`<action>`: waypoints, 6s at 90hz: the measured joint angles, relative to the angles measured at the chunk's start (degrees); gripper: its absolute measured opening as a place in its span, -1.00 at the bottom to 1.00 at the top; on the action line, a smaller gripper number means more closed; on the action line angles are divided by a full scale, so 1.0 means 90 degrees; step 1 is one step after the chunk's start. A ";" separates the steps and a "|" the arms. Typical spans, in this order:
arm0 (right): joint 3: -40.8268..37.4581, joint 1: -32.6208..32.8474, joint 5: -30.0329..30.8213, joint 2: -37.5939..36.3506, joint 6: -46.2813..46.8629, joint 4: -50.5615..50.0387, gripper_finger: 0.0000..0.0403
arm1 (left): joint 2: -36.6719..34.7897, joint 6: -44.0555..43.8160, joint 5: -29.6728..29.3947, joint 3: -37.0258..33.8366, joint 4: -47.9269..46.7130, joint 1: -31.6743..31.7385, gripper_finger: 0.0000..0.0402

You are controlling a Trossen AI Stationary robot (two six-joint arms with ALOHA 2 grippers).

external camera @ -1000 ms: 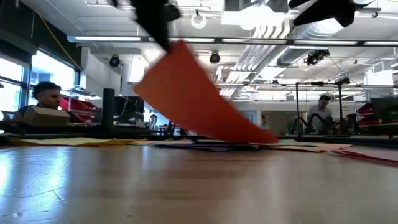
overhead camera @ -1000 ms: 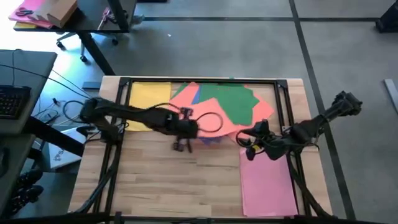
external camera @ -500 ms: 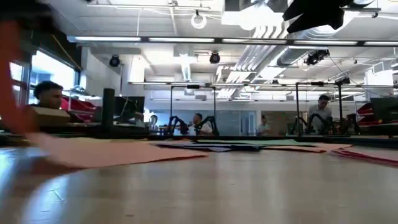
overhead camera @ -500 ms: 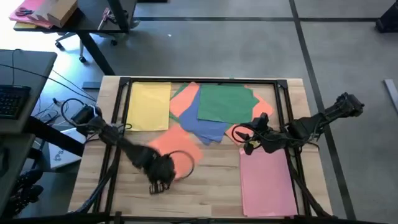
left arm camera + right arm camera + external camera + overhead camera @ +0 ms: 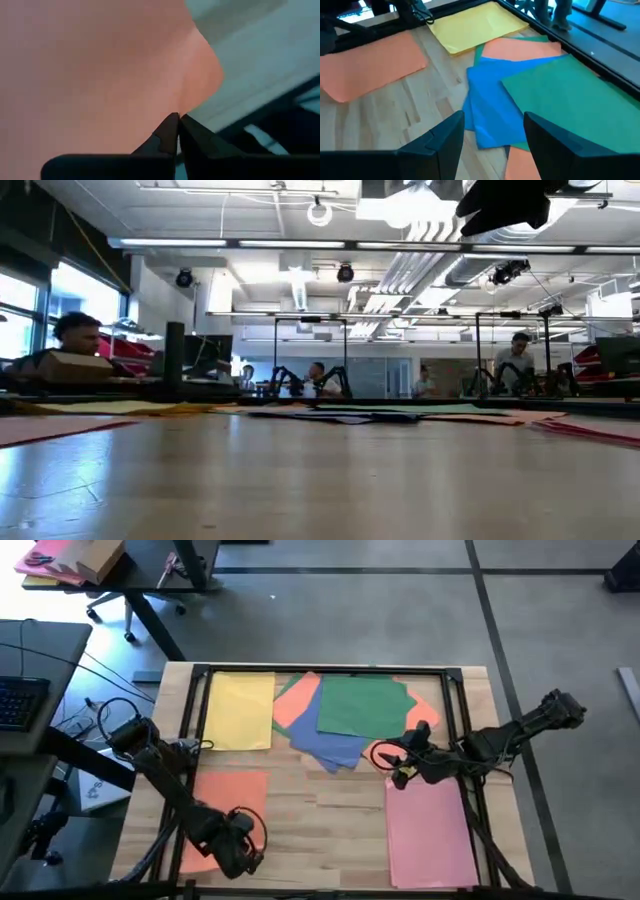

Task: Organize paper
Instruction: Move the orange paper to the bottom left of the table, then stack the orange paper on top of the other orange paper

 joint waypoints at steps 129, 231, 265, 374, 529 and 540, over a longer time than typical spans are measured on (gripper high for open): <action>0.0000 0.0843 -0.1268 0.0012 0.1050 -0.0313 -0.06 | 0.0498 -0.1102 0.0404 0.0002 0.0443 -0.0043 -1.00; 0.0000 0.1056 -0.1325 0.0012 0.1277 -0.0684 -0.06 | 0.0498 -0.1766 0.0241 0.0002 0.0490 -0.0284 -1.00; 0.0000 0.1207 -0.1756 0.0012 0.1537 -0.0420 0.17 | 0.0498 -0.1717 0.0350 0.0002 0.0506 -0.0165 -0.88; 0.0000 0.1552 0.0101 0.0278 0.1457 0.0011 0.31 | -0.0744 -0.0123 -0.3211 0.0250 0.0370 0.1094 -0.30; -0.0002 -0.1292 0.0645 0.0095 0.2883 0.1368 0.31 | 0.1671 1.0083 0.0433 0.0516 0.2277 0.8560 0.06; -0.0002 -0.1292 0.0651 0.0095 0.2848 0.1352 0.31 | 0.1693 1.0197 0.0773 0.0540 0.2993 0.8260 0.06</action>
